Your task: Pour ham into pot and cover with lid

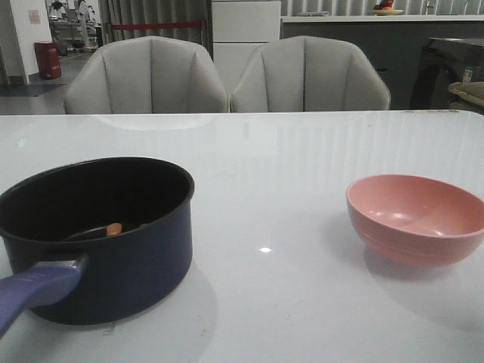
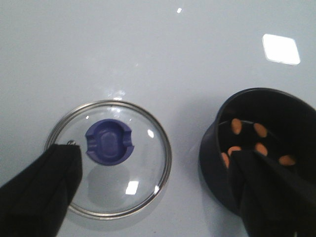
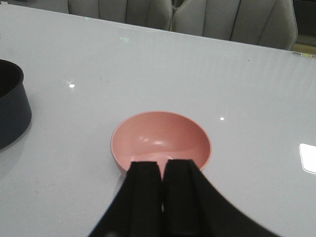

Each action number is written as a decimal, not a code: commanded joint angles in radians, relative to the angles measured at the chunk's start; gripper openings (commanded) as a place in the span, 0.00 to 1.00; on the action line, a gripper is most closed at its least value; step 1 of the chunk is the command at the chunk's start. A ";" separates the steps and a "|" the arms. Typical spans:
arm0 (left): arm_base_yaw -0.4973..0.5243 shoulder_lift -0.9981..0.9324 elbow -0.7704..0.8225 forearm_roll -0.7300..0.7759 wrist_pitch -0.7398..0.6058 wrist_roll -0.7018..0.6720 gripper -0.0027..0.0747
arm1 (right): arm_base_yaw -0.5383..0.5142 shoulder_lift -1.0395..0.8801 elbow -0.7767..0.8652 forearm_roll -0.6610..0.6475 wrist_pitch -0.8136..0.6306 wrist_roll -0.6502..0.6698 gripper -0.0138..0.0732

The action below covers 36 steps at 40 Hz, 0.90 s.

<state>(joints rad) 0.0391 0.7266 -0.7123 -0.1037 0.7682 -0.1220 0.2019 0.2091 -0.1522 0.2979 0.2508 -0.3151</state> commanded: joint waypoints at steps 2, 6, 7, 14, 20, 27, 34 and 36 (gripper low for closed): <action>0.046 0.138 -0.121 -0.013 0.062 -0.016 0.88 | 0.001 0.006 -0.026 0.006 -0.070 -0.006 0.33; 0.067 0.263 -0.186 -0.011 0.144 -0.016 0.88 | 0.001 0.006 -0.026 0.006 -0.070 -0.006 0.33; 0.070 0.287 -0.202 -0.011 0.155 -0.016 0.88 | 0.001 0.006 -0.026 0.006 -0.070 -0.006 0.33; 0.070 0.473 -0.281 -0.011 0.221 -0.016 0.88 | 0.001 0.006 -0.026 0.006 -0.070 -0.006 0.33; 0.070 0.601 -0.338 -0.004 0.260 -0.016 0.88 | 0.001 0.006 -0.026 0.006 -0.070 -0.006 0.33; 0.070 0.724 -0.381 0.015 0.280 -0.016 0.88 | 0.001 0.006 -0.026 0.006 -0.070 -0.006 0.33; 0.070 0.813 -0.411 0.013 0.281 -0.016 0.88 | 0.001 0.006 -0.026 0.006 -0.070 -0.006 0.33; 0.070 0.832 -0.419 0.013 0.281 -0.016 0.88 | 0.001 0.006 -0.026 0.006 -0.070 -0.006 0.33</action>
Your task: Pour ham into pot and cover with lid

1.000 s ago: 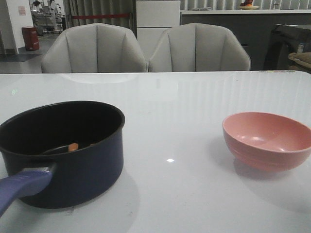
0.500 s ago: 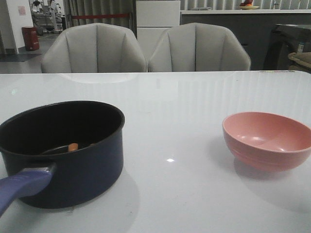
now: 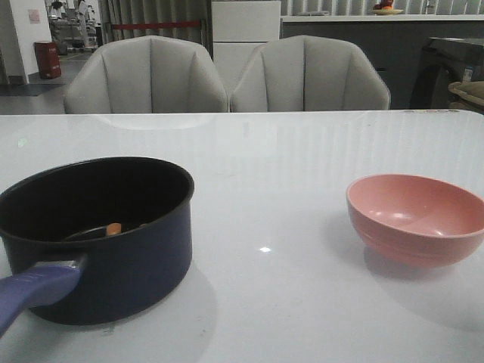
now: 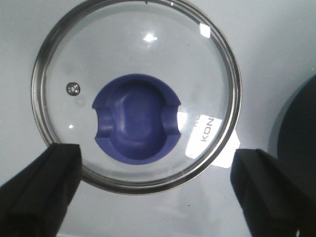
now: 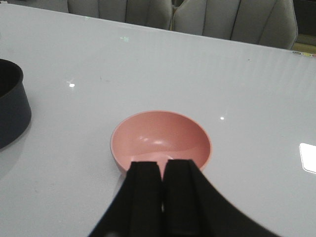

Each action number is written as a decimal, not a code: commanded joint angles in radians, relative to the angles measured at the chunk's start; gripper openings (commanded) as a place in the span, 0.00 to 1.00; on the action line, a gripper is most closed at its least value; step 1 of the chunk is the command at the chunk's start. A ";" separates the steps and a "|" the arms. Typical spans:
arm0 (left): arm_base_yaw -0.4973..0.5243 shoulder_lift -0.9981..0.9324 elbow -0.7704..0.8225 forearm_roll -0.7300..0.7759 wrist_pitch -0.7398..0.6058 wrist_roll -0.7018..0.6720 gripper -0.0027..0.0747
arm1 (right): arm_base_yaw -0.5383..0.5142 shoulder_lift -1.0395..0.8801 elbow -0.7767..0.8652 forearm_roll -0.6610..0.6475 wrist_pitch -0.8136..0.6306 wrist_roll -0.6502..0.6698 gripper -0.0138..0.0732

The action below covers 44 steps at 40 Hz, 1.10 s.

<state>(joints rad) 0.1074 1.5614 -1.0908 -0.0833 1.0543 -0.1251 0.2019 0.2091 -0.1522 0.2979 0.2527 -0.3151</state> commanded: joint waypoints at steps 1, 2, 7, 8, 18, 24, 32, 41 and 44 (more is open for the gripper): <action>0.001 0.007 -0.041 -0.007 -0.005 -0.013 0.88 | 0.001 0.006 -0.026 0.006 -0.072 -0.006 0.33; 0.003 0.014 -0.043 -0.007 -0.005 -0.013 0.88 | 0.001 0.006 -0.026 0.006 -0.072 -0.006 0.33; 0.009 0.056 -0.059 -0.007 0.002 -0.021 0.88 | 0.001 0.006 -0.026 0.006 -0.072 -0.006 0.33; 0.009 0.067 -0.062 -0.007 0.003 -0.021 0.88 | 0.001 0.006 -0.026 0.006 -0.072 -0.006 0.33; 0.009 0.132 -0.090 -0.007 0.018 -0.021 0.88 | 0.001 0.006 -0.026 0.006 -0.072 -0.006 0.33; 0.009 0.153 -0.090 0.008 0.018 -0.021 0.88 | 0.001 0.006 -0.026 0.006 -0.072 -0.006 0.33; 0.009 0.158 -0.090 0.008 0.012 -0.023 0.88 | 0.001 0.006 -0.026 0.006 -0.072 -0.006 0.33; 0.009 0.192 -0.090 0.006 0.016 -0.025 0.88 | 0.001 0.006 -0.026 0.006 -0.072 -0.006 0.33; 0.009 0.206 -0.090 0.005 0.018 -0.025 0.88 | 0.001 0.006 -0.026 0.006 -0.072 -0.006 0.33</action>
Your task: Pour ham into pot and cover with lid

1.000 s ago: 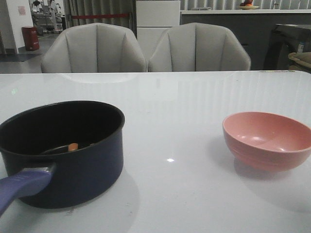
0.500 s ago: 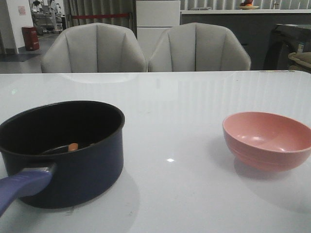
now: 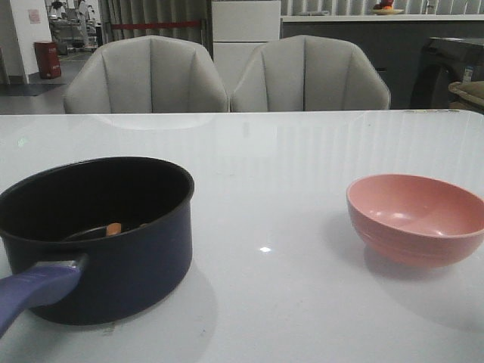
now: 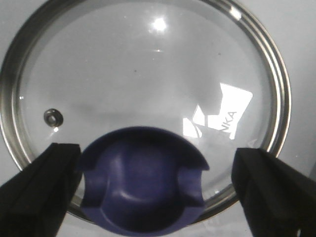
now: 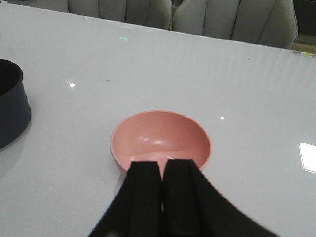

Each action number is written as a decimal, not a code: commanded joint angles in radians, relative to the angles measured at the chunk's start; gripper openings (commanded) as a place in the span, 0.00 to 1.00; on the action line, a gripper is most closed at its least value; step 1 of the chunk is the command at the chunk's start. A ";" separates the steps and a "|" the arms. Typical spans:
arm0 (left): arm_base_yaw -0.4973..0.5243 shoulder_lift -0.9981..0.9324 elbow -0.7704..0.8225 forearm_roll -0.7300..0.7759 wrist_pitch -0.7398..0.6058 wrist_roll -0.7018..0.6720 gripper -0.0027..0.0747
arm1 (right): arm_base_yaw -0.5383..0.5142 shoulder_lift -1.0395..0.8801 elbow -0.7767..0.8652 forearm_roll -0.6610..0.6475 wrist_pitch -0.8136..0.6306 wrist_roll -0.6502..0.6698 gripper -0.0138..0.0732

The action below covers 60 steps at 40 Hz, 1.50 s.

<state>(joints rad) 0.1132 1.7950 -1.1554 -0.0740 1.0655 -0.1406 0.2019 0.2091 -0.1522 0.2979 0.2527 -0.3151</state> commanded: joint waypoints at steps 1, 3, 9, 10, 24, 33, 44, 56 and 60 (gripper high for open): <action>0.003 -0.022 -0.026 -0.005 0.009 -0.010 0.88 | 0.001 0.006 -0.026 0.006 -0.072 -0.006 0.33; 0.003 -0.014 -0.026 -0.005 0.011 -0.010 0.88 | 0.001 0.006 -0.026 0.006 -0.072 -0.006 0.33; 0.003 0.004 -0.026 -0.005 0.005 -0.010 0.87 | 0.001 0.006 -0.026 0.006 -0.072 -0.006 0.33; 0.003 0.005 -0.026 -0.005 0.002 -0.010 0.87 | 0.001 0.006 -0.026 0.006 -0.072 -0.006 0.33; 0.003 0.008 -0.026 -0.005 0.011 -0.010 0.57 | 0.001 0.006 -0.026 0.006 -0.072 -0.006 0.33; 0.003 0.008 -0.026 0.000 0.015 -0.010 0.28 | 0.001 0.006 -0.026 0.006 -0.072 -0.006 0.33; 0.003 0.008 -0.028 0.010 0.030 -0.010 0.21 | 0.001 0.006 -0.026 0.006 -0.072 -0.006 0.33; 0.003 -0.013 -0.135 0.010 0.133 -0.004 0.21 | 0.001 0.006 -0.026 0.006 -0.072 -0.006 0.33; 0.001 -0.042 -0.146 0.010 0.133 -0.004 0.21 | 0.001 0.006 -0.026 0.006 -0.072 -0.006 0.33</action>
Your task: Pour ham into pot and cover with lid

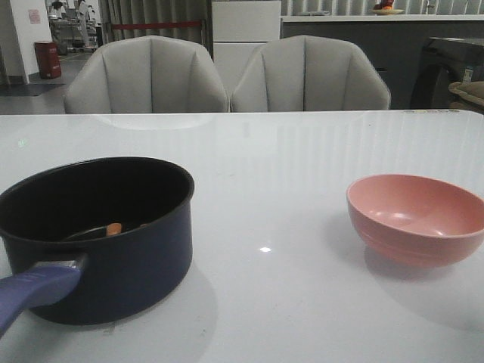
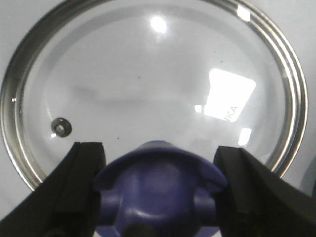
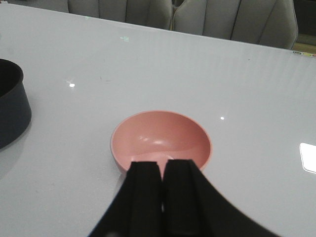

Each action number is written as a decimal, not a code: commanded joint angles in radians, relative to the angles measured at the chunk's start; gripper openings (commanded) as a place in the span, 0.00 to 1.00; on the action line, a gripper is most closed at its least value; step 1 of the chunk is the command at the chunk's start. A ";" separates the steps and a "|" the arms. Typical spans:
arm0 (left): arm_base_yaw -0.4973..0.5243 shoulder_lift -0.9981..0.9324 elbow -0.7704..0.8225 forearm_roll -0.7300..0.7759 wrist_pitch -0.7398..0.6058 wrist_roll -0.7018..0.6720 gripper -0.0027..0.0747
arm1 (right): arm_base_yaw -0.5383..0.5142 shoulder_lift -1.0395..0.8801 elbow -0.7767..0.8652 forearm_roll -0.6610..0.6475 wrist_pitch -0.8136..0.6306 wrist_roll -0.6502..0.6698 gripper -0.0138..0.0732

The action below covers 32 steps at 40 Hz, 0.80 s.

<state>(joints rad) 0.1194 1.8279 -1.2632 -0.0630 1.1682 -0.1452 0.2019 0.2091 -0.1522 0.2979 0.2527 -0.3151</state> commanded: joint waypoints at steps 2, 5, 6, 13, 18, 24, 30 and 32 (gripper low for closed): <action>-0.005 -0.083 -0.042 -0.001 0.033 0.001 0.21 | 0.001 0.006 -0.026 0.006 -0.072 -0.006 0.33; -0.005 -0.095 -0.053 -0.001 0.057 0.009 0.21 | 0.001 0.006 -0.026 0.006 -0.072 -0.006 0.33; -0.005 -0.095 -0.061 -0.001 0.066 0.022 0.21 | 0.001 0.006 -0.026 0.006 -0.072 -0.006 0.33; -0.016 -0.148 -0.135 -0.011 0.119 0.078 0.21 | 0.001 0.006 -0.026 0.006 -0.072 -0.006 0.33; -0.059 -0.214 -0.191 -0.013 0.120 0.091 0.21 | 0.001 0.006 -0.026 0.006 -0.072 -0.006 0.33; -0.157 -0.267 -0.245 -0.025 0.120 0.108 0.21 | 0.001 0.006 -0.026 0.006 -0.072 -0.006 0.33; -0.305 -0.272 -0.258 -0.029 0.120 0.108 0.21 | 0.001 0.006 -0.026 0.006 -0.072 -0.006 0.33; -0.347 -0.266 -0.258 -0.029 0.120 0.108 0.21 | 0.001 0.006 -0.026 0.006 -0.072 -0.006 0.33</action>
<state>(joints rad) -0.1587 1.5991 -1.4860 -0.0744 1.2382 -0.0358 0.2019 0.2091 -0.1522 0.2979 0.2527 -0.3151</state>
